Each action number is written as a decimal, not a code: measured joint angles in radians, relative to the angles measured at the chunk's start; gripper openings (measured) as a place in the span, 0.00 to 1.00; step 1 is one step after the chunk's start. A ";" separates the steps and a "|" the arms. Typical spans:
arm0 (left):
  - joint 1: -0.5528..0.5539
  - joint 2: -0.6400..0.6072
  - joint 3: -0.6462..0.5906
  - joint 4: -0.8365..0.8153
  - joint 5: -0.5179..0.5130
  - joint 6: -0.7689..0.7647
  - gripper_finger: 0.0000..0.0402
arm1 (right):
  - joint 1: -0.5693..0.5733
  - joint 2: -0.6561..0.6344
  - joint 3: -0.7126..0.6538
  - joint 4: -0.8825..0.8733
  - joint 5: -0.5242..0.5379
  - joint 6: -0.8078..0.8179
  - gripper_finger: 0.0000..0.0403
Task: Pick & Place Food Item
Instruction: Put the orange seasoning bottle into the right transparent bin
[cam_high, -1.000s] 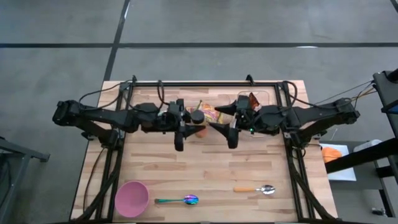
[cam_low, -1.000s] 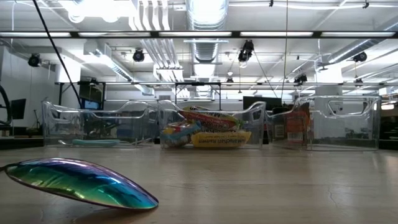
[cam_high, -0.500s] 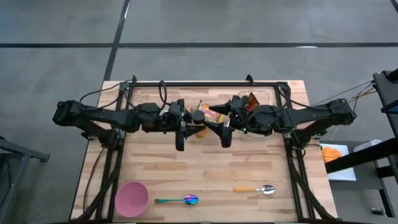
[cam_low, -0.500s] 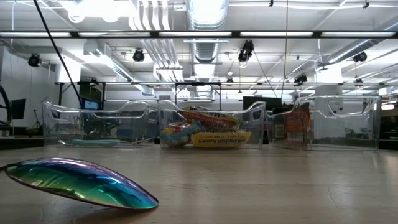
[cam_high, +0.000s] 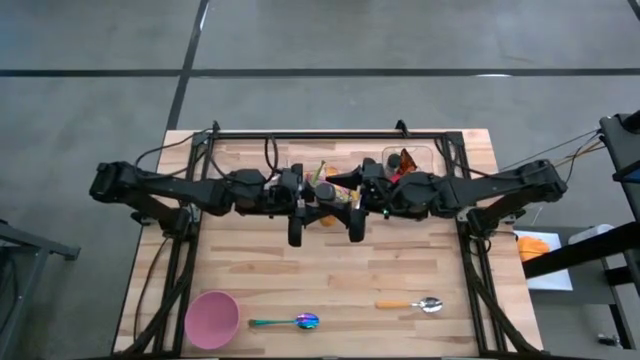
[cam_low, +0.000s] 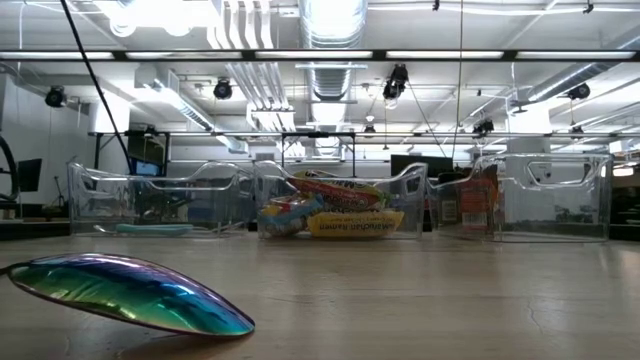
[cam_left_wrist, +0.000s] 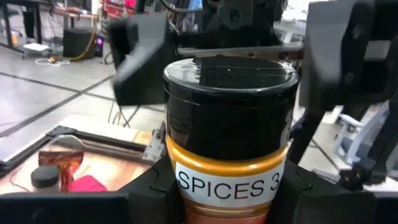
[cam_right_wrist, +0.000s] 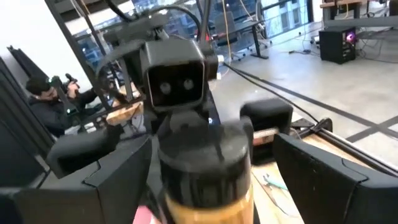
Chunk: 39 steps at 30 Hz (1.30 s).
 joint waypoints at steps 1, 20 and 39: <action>0.000 0.009 0.000 0.005 0.005 -0.003 0.36 | -0.001 0.005 0.000 0.011 0.000 0.000 0.82; 0.003 0.019 0.007 0.024 0.019 -0.008 0.36 | -0.015 0.014 0.000 -0.013 -0.010 0.003 0.75; 0.010 0.019 0.006 0.011 0.019 -0.042 0.54 | -0.016 0.007 0.000 -0.018 -0.021 -0.026 0.49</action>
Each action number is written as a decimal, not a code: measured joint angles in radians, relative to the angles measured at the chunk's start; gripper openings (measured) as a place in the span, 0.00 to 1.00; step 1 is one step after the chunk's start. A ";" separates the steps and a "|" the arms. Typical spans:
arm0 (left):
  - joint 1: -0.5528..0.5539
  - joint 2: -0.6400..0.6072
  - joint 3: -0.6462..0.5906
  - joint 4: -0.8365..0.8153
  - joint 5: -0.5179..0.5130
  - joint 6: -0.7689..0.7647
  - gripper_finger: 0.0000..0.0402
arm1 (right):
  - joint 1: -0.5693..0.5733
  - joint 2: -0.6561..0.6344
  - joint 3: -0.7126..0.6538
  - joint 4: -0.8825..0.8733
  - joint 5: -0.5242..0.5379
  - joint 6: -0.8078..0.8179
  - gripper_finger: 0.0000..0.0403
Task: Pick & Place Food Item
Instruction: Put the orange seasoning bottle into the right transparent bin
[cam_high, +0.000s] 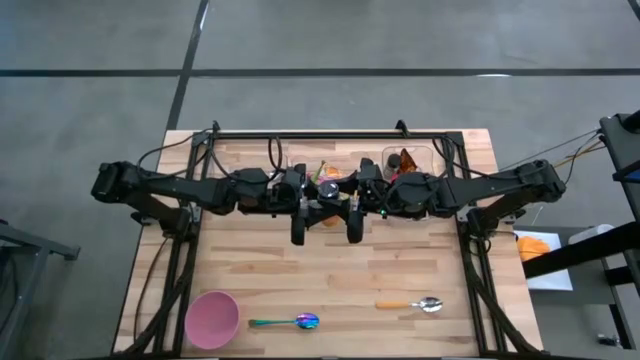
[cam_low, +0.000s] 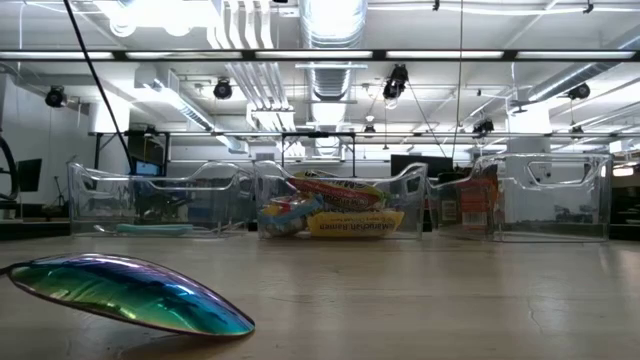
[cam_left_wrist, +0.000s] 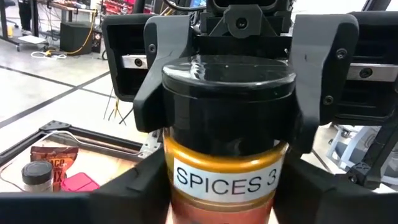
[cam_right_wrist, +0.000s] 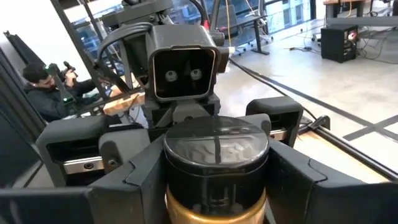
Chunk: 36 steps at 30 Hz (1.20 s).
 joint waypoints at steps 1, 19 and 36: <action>0.000 -0.003 0.000 -0.005 -0.001 -0.005 0.58 | 0.000 -0.003 0.000 -0.004 0.004 -0.003 0.49; 0.004 -0.189 -0.012 -0.217 -0.210 -0.066 0.77 | -0.016 -0.211 -0.087 -0.362 0.279 0.057 0.49; 0.043 -0.478 -0.270 -0.179 -0.361 -0.251 0.77 | -0.015 -0.690 -0.692 -0.342 0.597 0.341 0.49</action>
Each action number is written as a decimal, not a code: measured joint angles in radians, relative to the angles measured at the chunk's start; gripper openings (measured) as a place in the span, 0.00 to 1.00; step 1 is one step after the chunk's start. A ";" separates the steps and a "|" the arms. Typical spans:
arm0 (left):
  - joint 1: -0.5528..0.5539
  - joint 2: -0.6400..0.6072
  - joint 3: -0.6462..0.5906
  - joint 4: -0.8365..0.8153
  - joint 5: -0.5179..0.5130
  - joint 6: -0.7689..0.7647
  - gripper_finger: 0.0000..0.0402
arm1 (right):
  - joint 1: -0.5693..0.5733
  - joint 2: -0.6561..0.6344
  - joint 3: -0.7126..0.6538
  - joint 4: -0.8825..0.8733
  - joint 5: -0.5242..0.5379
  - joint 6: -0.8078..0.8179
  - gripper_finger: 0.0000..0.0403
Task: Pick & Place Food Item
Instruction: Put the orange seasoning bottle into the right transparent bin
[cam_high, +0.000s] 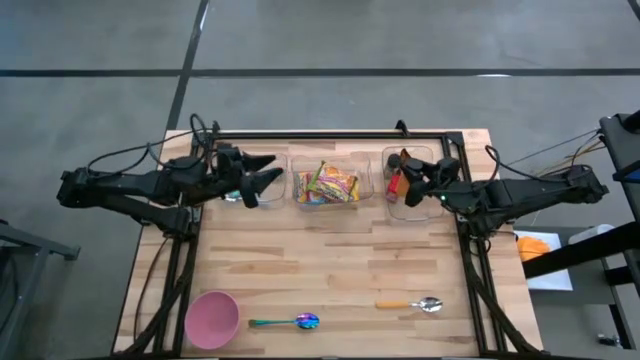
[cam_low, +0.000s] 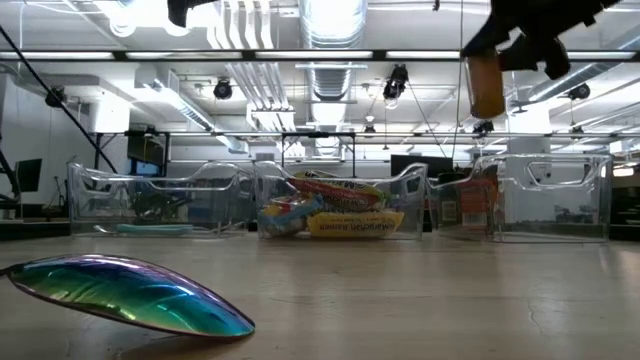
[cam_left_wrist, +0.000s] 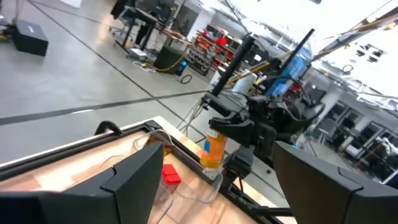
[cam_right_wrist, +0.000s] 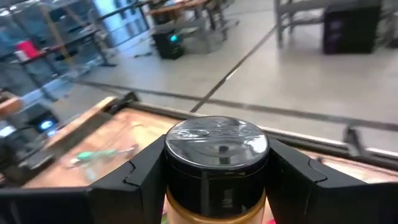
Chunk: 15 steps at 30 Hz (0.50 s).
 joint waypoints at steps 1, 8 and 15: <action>0.000 -0.009 -0.003 -0.010 -0.006 -0.002 0.77 | 0.000 -0.011 -0.017 -0.001 0.023 0.000 0.49; 0.000 -0.004 -0.008 -0.031 -0.024 -0.010 0.77 | 0.000 -0.038 -0.117 -0.120 0.161 0.120 0.49; 0.000 0.001 -0.008 -0.046 -0.046 -0.015 0.77 | -0.036 -0.012 -0.212 -0.166 0.184 0.278 0.49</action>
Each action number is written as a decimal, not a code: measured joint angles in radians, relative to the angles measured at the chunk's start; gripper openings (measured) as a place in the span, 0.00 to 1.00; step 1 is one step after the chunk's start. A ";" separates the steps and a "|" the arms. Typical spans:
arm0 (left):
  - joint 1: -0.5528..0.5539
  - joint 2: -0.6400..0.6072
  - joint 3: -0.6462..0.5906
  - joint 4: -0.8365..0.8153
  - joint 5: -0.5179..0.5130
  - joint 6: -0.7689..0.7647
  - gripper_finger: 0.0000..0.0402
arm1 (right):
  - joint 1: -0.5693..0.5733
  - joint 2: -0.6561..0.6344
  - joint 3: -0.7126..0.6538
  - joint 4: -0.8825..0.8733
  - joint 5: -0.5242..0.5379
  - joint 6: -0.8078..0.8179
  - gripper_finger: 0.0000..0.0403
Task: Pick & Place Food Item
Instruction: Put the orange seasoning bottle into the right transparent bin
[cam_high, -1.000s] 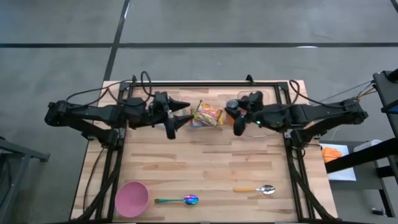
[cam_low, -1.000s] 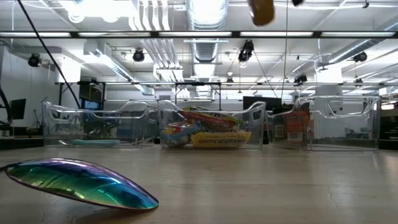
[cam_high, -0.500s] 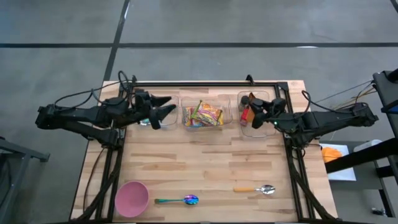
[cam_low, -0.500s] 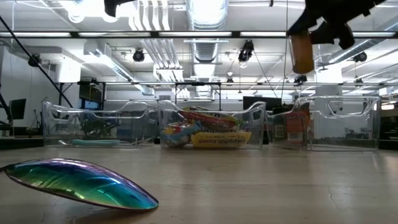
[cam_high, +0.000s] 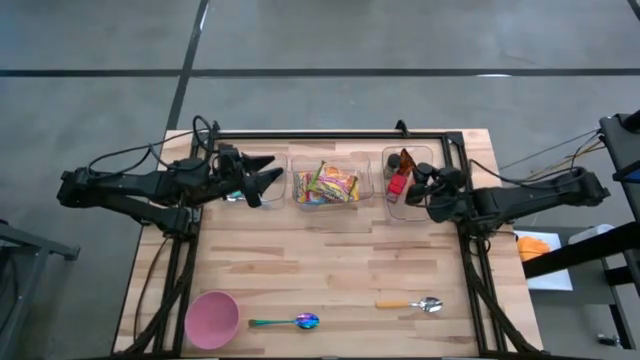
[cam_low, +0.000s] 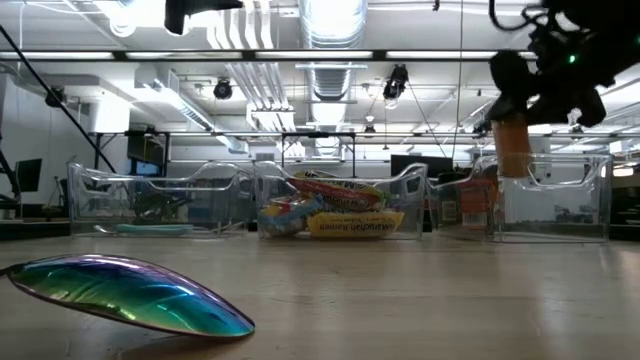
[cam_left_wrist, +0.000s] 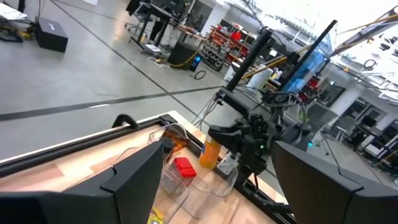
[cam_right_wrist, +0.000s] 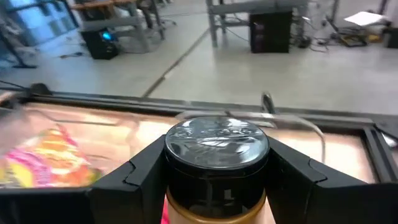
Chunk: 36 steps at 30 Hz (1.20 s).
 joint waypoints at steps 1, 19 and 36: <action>0.000 0.000 0.000 0.000 -0.005 0.000 0.77 | -0.008 0.006 -0.012 0.000 -0.001 0.018 0.49; 0.018 -0.005 0.004 -0.094 0.203 0.013 0.77 | -0.124 0.110 -0.166 0.170 -0.086 0.102 0.49; 0.020 -0.005 0.076 -0.293 0.231 0.053 0.77 | -0.162 0.113 -0.291 0.419 -0.131 -0.075 0.49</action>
